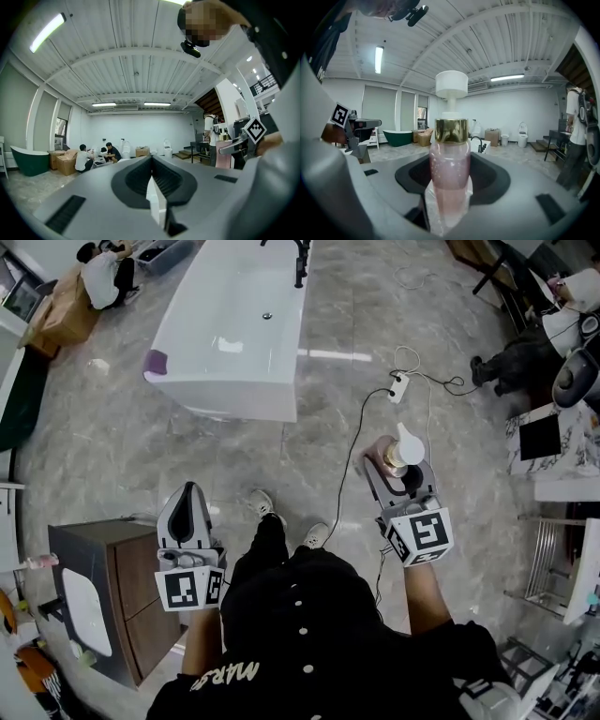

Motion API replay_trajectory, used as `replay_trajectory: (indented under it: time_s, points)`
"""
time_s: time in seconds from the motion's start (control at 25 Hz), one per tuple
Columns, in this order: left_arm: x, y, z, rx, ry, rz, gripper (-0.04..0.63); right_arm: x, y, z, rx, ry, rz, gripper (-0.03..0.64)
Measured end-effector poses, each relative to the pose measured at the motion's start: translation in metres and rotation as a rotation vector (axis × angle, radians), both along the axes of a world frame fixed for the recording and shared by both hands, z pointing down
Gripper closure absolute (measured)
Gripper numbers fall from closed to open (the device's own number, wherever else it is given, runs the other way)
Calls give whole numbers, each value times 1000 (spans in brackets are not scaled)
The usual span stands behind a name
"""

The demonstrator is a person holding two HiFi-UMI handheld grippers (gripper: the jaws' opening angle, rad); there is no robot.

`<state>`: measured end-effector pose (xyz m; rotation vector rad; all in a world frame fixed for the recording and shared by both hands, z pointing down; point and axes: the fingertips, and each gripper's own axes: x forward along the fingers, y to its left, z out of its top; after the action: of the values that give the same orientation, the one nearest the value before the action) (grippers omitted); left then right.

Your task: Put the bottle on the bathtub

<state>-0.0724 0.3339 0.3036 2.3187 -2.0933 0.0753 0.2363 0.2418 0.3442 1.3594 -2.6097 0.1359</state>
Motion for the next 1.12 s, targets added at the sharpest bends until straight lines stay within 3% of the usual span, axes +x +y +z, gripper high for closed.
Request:
replay_trajectory:
  time_s: [0.2,0.56,1.12]
  points:
    - [-9,-26,7,1,20,3,584,-12,-21,1,2,0,-8,396]
    - [-31,-107,-6,78,48,51,584,-36,-80,-16,34,25,10,396]
    - [-93,-195,6,58,102,118,584,-92,-163,-22,25,-1,88,396]
